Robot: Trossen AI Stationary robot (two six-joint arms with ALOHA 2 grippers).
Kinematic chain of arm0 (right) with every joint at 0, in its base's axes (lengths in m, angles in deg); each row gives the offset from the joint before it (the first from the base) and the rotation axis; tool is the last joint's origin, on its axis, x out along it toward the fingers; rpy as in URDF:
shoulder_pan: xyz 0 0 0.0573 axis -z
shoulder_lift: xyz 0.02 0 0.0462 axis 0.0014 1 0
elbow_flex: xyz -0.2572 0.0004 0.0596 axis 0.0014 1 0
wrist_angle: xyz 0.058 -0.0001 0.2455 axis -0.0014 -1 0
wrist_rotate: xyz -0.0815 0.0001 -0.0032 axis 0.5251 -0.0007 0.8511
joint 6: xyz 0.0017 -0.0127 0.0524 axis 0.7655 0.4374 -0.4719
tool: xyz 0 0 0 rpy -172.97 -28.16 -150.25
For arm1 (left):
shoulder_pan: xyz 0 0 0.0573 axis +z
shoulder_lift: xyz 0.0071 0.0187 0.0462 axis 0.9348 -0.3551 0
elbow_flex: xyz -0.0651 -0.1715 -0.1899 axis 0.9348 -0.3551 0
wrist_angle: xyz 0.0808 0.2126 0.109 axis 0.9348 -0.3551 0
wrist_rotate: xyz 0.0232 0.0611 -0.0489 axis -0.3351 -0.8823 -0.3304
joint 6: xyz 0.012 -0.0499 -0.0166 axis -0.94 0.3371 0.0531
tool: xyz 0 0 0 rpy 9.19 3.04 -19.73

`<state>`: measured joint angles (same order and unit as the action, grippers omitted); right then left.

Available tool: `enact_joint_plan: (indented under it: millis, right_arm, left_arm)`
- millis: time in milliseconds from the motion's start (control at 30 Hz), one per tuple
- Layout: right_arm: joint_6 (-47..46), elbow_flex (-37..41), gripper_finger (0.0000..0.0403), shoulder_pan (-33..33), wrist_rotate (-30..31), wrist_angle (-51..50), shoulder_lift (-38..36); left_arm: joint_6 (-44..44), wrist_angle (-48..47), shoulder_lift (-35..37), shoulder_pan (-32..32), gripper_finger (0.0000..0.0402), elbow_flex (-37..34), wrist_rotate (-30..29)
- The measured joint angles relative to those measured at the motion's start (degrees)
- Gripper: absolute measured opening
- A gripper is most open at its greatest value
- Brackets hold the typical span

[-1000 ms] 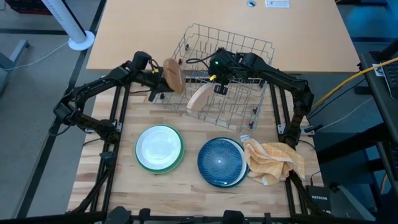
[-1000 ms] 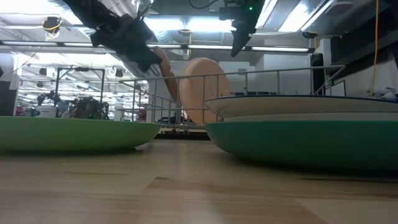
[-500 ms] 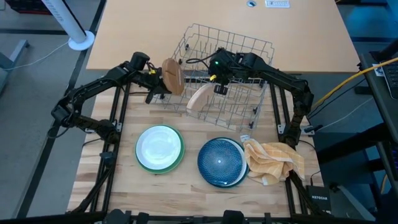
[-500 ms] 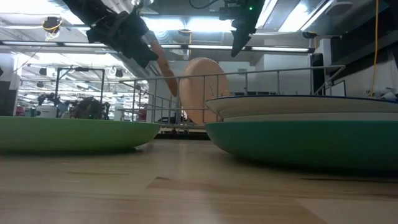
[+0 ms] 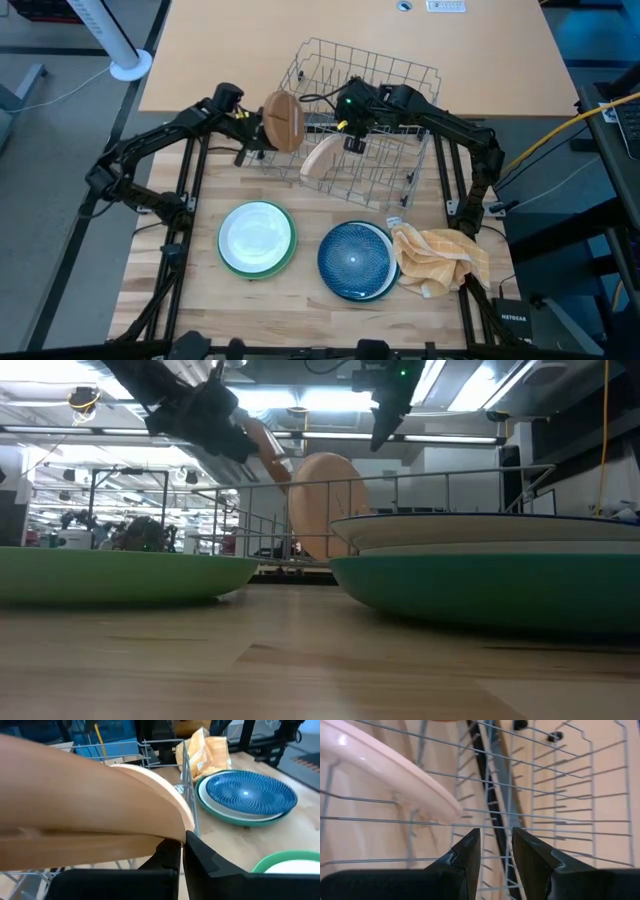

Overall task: Sort dishes
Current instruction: Adjust the plates in the dish rack

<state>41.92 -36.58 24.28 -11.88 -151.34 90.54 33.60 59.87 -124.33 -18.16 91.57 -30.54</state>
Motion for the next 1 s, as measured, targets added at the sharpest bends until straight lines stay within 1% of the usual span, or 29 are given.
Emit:
enact_joint_plan:
  millis: [200, 533, 733, 1000]
  right_arm:
    - [0.0, 0.0, 0.0117, 0.0, -1.7, 0.0, 0.0]
    - [0.0, 0.0, 0.0117, 0.0, -1.7, 1.0, 0.0]
    - [0.0, 0.0, 0.0117, 0.0, -1.7, 3.5, 0.0]
    - [0.0, 0.0, 0.0117, 0.0, -1.8, 3.5, 0.0]
  left_arm:
    - [-4.4, -0.1, -0.5, 0.0, 0.0000, 0.0, -5.8]
    - [-9.9, -0.4, -0.5, 0.2, 0.0000, 0.0, -6.3]
    - [-12.5, -0.4, -2.8, 0.2, 0.0000, 0.0, -7.0]
    - [-14.2, -0.5, -6.7, 0.2, 0.0000, 0.0, -11.4]
